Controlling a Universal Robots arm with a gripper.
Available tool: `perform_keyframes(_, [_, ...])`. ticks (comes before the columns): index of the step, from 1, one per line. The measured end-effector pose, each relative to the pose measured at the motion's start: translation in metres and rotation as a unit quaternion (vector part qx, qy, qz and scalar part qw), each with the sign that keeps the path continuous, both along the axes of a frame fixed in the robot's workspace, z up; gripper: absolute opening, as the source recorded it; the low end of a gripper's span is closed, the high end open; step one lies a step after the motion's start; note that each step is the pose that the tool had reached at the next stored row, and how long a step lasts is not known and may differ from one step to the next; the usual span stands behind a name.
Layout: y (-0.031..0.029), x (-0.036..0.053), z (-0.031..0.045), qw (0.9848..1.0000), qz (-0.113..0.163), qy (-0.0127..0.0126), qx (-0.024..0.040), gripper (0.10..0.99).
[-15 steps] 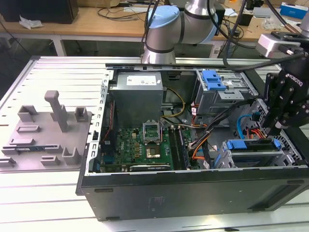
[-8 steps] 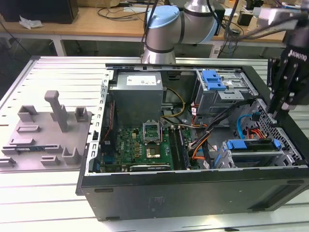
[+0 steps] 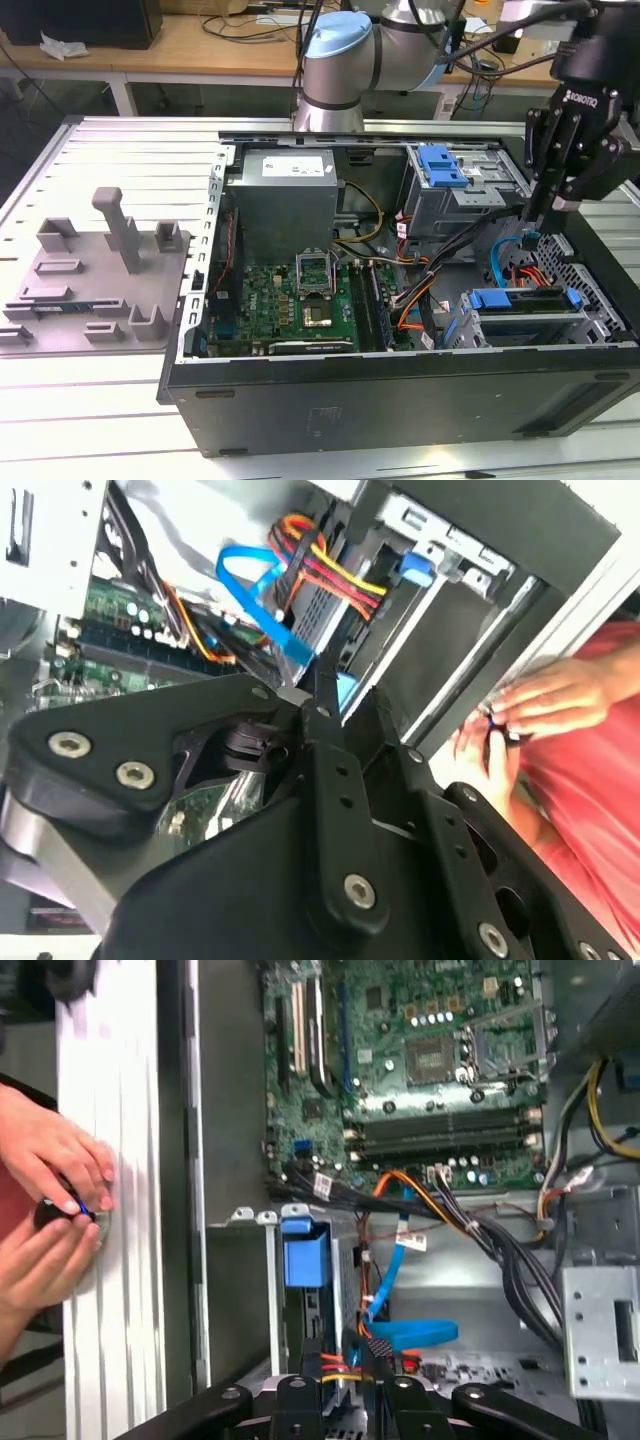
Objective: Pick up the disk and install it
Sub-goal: 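Insert the second disk wire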
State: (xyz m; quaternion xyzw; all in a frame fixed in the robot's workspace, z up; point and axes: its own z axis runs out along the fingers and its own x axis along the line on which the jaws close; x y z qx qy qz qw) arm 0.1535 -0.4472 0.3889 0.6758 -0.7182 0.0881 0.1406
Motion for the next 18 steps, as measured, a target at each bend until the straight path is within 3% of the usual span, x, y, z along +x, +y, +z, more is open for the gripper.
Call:
perform_keyframes(2, [0.0037,0.0000,-0.0009,0.9999,0.000,0.0047,-0.0139,0.302])
perform_keyframes(4, [0.0046,0.0000,-0.0019,0.9995,0.000,0.0048,-0.0302,0.302])
perform_keyframes(6, [0.0047,0.0000,-0.0032,0.9993,0.000,0.0048,-0.0380,0.302])
perform_keyframes(8, [0.0047,0.0001,-0.0052,0.9991,0.000,0.0052,-0.0425,0.302])
perform_keyframes(18, [0.0096,0.0015,-0.0170,0.9988,0.002,0.0062,-0.0495,0.302])
